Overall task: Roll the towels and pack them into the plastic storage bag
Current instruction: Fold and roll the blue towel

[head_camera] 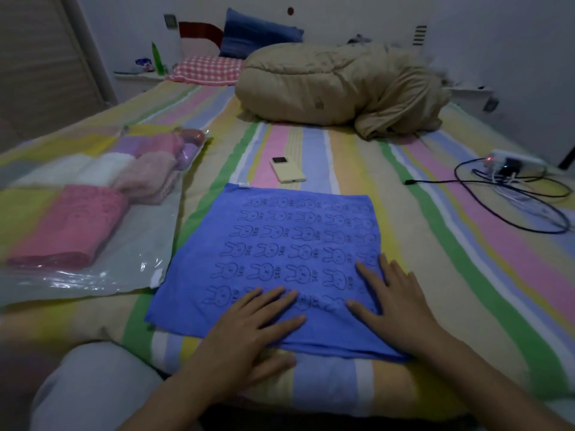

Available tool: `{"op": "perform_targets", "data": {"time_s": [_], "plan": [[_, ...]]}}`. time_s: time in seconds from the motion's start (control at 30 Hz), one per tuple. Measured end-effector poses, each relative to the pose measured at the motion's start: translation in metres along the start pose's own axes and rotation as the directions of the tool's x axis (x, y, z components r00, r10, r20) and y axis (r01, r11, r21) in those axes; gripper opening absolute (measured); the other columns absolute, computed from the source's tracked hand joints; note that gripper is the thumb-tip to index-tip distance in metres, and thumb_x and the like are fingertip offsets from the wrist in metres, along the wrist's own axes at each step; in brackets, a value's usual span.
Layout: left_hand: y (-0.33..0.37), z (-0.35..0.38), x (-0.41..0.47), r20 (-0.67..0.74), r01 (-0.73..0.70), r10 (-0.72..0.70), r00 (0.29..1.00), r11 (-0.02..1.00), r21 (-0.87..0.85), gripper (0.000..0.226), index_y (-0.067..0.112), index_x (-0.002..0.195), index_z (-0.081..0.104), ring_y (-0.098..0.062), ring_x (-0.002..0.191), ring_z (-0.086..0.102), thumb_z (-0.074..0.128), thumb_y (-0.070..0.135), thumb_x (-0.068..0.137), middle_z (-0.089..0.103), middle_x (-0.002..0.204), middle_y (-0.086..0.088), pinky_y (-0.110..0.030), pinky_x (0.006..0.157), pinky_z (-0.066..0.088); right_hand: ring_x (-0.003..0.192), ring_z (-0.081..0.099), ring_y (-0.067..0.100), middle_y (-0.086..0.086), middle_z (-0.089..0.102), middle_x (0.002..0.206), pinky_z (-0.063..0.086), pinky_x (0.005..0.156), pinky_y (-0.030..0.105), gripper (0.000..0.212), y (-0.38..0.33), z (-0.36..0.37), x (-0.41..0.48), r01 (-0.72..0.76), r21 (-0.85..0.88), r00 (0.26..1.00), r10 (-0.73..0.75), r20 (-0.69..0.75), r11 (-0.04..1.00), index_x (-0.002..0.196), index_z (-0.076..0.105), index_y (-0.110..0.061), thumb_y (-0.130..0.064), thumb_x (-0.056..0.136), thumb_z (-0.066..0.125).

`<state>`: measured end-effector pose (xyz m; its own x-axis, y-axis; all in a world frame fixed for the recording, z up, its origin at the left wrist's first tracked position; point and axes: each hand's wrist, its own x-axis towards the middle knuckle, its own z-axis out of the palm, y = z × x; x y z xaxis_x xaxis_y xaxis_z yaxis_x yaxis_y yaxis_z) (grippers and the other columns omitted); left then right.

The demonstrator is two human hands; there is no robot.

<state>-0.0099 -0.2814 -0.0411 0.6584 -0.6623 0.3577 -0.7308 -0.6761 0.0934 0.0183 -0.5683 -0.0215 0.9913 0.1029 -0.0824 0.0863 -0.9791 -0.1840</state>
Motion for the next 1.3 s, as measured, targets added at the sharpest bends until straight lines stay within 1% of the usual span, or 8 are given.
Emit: {"op": "perform_targets", "data": {"time_s": [0.17,0.33,0.5,0.7,0.97,1.1,1.2,1.3], "plan": [[0.005,-0.007,0.006,-0.142,-0.05,0.032,0.989,0.991,-0.123,0.021,0.029,0.097,0.076,-0.007,0.115,0.06,0.057,0.039,0.092,0.066,0.12,0.014,-0.03,0.085,0.052,0.148,-0.007,0.017,0.001,-0.01,0.161,0.001,0.121,0.039,0.118,0.01,0.0,-0.022,0.008,0.058,1.0,-0.007,-0.017,0.998,0.149,0.001,-0.045,-0.1,0.045,-0.004],[0.016,-0.024,0.008,-0.058,-0.03,0.023,0.998,0.992,-0.124,0.027,0.022,0.064,0.064,-0.005,0.083,0.062,0.061,0.037,0.086,0.066,0.093,0.017,-0.027,0.064,0.051,0.148,0.007,0.017,0.002,0.012,0.16,0.01,0.12,0.037,0.126,0.013,-0.005,-0.019,0.003,0.141,1.0,-0.002,-0.001,0.99,0.151,0.016,-0.036,-0.103,0.044,0.011],[0.041,-0.018,0.037,-0.076,0.166,-0.176,0.981,0.978,-0.122,0.028,0.026,0.073,0.052,-0.006,0.064,0.053,0.055,0.052,0.084,0.054,0.07,0.011,-0.028,0.053,0.045,0.126,0.047,0.023,0.0,0.055,0.136,0.04,0.104,0.039,0.054,0.021,-0.009,0.002,-0.027,0.355,0.984,0.087,-0.155,0.934,0.134,0.051,-0.029,-0.049,0.084,0.061],[0.094,0.011,0.1,0.084,0.047,-0.046,0.995,0.999,-0.013,0.058,0.024,0.106,0.049,-0.02,0.092,0.047,0.053,0.068,0.069,0.049,0.101,0.002,-0.035,0.07,0.039,0.088,0.056,0.021,0.017,0.06,0.115,0.046,0.069,0.03,0.035,0.023,-0.031,0.068,-0.233,0.902,0.954,0.268,0.138,0.363,0.127,0.054,-0.017,-0.007,0.093,0.053],[0.092,0.025,0.115,-0.011,0.016,-0.016,1.0,0.999,0.047,0.035,0.022,0.092,0.065,-0.019,0.074,0.055,0.041,0.042,0.076,0.061,0.081,0.003,-0.03,0.065,0.038,0.078,0.056,0.02,0.007,0.056,0.116,0.05,0.059,0.031,0.041,0.024,-0.059,0.137,-0.28,0.959,0.913,0.295,0.28,-0.043,0.138,0.048,-0.013,-0.008,0.098,0.044],[0.095,0.036,0.111,0.038,0.09,-0.086,0.996,0.989,-0.115,0.047,0.025,0.119,0.065,-0.02,0.113,0.058,0.042,0.04,0.081,0.063,0.125,0.0,-0.034,0.097,0.045,0.106,0.054,0.032,0.013,0.049,0.136,0.052,0.086,0.046,0.043,0.022,-0.058,0.154,-0.292,0.95,0.932,0.254,0.258,0.107,0.14,0.048,-0.014,-0.004,0.099,0.038],[0.102,0.036,0.113,0.189,0.192,-0.126,0.974,0.903,-0.384,0.06,0.032,0.14,0.047,-0.011,0.143,0.027,0.027,0.042,0.085,0.036,0.152,0.003,-0.029,0.119,0.008,0.095,0.056,0.032,0.016,0.05,0.135,0.053,0.081,0.042,0.049,0.026,-0.06,0.159,-0.28,0.939,0.941,0.252,0.227,0.2,0.139,0.049,-0.014,0.004,0.096,0.035],[0.109,0.031,0.12,0.216,0.222,-0.13,0.968,0.844,-0.488,0.061,0.034,0.143,0.041,-0.004,0.145,0.017,0.024,0.037,0.084,0.031,0.154,0.009,-0.025,0.12,0.002,0.097,0.053,0.032,0.016,0.049,0.134,0.05,0.081,0.034,0.048,0.04,-0.065,0.159,-0.259,0.907,0.947,0.274,0.17,0.331,0.138,0.049,-0.009,0.009,0.095,0.038]]}}
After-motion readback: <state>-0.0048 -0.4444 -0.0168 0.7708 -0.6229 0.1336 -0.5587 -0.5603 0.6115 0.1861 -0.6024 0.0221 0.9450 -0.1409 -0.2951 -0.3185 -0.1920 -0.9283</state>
